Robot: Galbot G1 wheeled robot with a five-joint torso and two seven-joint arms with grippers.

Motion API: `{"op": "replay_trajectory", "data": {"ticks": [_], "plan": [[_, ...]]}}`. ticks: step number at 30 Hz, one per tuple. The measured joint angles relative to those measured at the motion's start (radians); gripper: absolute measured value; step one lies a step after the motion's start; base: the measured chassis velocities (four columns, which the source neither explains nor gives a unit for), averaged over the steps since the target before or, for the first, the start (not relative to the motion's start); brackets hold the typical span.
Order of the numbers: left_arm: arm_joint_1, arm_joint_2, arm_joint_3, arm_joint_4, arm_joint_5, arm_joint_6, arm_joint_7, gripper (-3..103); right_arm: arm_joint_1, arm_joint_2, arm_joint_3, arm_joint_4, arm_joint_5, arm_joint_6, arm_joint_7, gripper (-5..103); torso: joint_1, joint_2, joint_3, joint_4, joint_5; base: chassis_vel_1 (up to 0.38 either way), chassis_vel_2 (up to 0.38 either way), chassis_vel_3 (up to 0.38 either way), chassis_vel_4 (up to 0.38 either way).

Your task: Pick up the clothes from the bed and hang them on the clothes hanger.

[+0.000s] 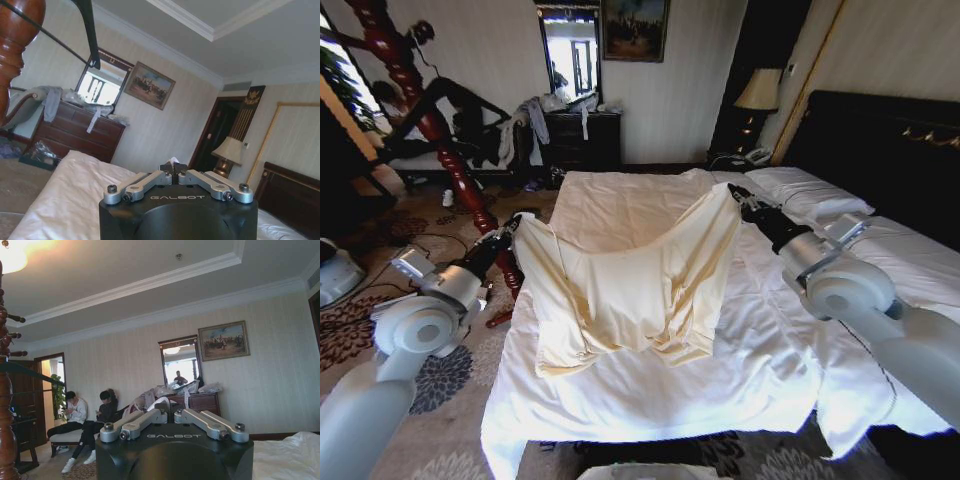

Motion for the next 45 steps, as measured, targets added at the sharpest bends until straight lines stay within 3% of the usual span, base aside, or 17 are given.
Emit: {"op": "replay_trajectory", "data": {"ticks": [1, 3, 4, 11, 15, 18, 20, 24, 26, 28, 31, 34, 37, 39, 41, 44, 45], "plan": [[0.000, 0.000, 0.000, 0.000, 0.000, 0.000, 0.000, 0, 0.000, 0.000, 0.000, 0.000, 0.000, 0.000, 0.000, 1, 0.000, 0.000, 0.000, 0.0000, 0.0000, 0.000, 0.000, 0.000, 0.000], [0.061, -0.062, -0.051, -0.062, 0.235, -0.025, -0.004, 0, -0.062, 0.067, 0.085, -0.058, -0.212, 0.159, -0.046, 1, 0.000, 0.000, 0.000, 0.0003, -0.0001, 0.000, 0.000, 0.000, 0.000], [0.106, -0.107, -0.052, -0.069, 0.289, -0.023, -0.005, 0, -0.100, 0.111, 0.097, -0.069, -0.250, 0.182, -0.055, 1, 0.000, 0.000, 0.000, 0.0006, 0.0010, 0.000, 0.000, 0.000, 0.000], [0.199, -0.191, -0.060, -0.102, 0.341, -0.024, -0.009, 0, -0.165, 0.209, 0.124, -0.077, -0.288, 0.203, -0.065, 1, 0.000, 0.000, 0.000, 0.0006, 0.0005, 0.003, -0.003, -0.003, 0.007], [0.211, -0.189, -0.067, -0.111, 0.331, -0.024, -0.011, 0, -0.170, 0.222, 0.124, -0.078, -0.289, 0.203, -0.065, 1, 0.000, 0.000, 0.000, 0.0003, 0.0004, 0.000, 0.000, 0.000, 0.000], [0.200, -0.147, -0.095, -0.137, 0.256, -0.018, -0.025, 0, -0.146, 0.222, 0.115, -0.067, -0.271, 0.201, -0.065, 1, 0.000, 0.000, 0.000, 0.0006, 0.0000, 0.000, 0.000, 0.000, 0.000], [0.146, -0.091, -0.127, -0.154, 0.156, -0.003, -0.039, 0, -0.108, 0.222, 0.113, -0.049, -0.222, 0.189, -0.063, 1, 0.000, 0.000, 0.000, 0.0005, 0.0001, 0.000, 0.000, 0.000, 0.000], [0.086, -0.068, -0.134, -0.127, 0.089, 0.001, -0.051, 0, -0.097, 0.236, 0.116, -0.042, -0.200, 0.180, -0.061, 1, 0.000, 0.000, 0.000, 0.0001, 0.0007, 0.000, 0.000, 0.000, 0.000], [0.092, -0.082, -0.120, -0.110, 0.093, 0.000, -0.054, 0, -0.111, 0.244, 0.116, -0.042, -0.210, 0.178, -0.059, 1, 0.000, 0.000, 0.000, 0.0002, 0.0004, 0.000, 0.000, 0.000, 0.000], [0.142, -0.133, -0.080, -0.066, 0.169, -0.003, -0.052, 0, -0.153, 0.263, 0.115, -0.050, -0.250, 0.178, -0.054, 1, 0.000, 0.000, 0.000, 0.0002, -0.0001, 0.000, 0.000, 0.000, 0.000], [0.184, -0.168, -0.063, -0.056, 0.218, -0.001, -0.051, 0, -0.171, 0.274, 0.115, -0.051, -0.265, 0.178, -0.053, 1, 0.000, 0.000, 0.000, 0.0006, -0.0001, 0.000, 0.000, 0.000, 0.000], [0.206, -0.181, -0.060, -0.064, 0.212, 0.013, -0.075, 0, -0.172, 0.278, 0.113, -0.049, -0.263, 0.178, -0.051, 1, 0.000, 0.000, 0.000, 0.0006, 0.0001, 0.000, 0.000, 0.000, 0.000], [0.214, -0.160, -0.069, -0.080, 0.156, 0.059, -0.121, -2, -0.163, 0.276, 0.114, -0.042, -0.255, 0.177, -0.049, 1, 0.000, 0.000, 0.000, 0.0004, 0.0003, 0.000, 0.000, 0.000, 0.000], [0.222, -0.141, -0.084, -0.092, 0.102, 0.115, -0.146, 7, -0.163, 0.273, 0.117, -0.036, -0.252, 0.177, -0.048, 1, 0.000, 0.000, 0.000, 0.0003, 0.0002, 0.000, 0.000, 0.000, 0.000], [0.224, -0.137, -0.089, -0.096, 0.084, 0.129, -0.152, 7, -0.164, 0.272, 0.118, -0.035, -0.252, 0.176, -0.048, 1, 0.000, 0.000, 0.000, 0.0003, 0.0002, 0.000, 0.000, 0.000, 0.000], [0.241, -0.123, -0.122, -0.131, -0.048, 0.244, -0.184, 24, -0.169, 0.273, 0.124, -0.027, -0.250, 0.176, -0.046, 1, 0.000, 0.000, 0.000, 0.0004, 0.0002, 0.000, 0.000, 0.000, 0.000], [0.241, -0.123, -0.122, -0.131, -0.048, 0.244, -0.184, 24, -0.169, 0.273, 0.124, -0.027, -0.250, 0.176, -0.046, 1, 0.000, 0.000, 0.000, 0.0004, 0.0002, 0.000, 0.000, 0.000, 0.000]]}}
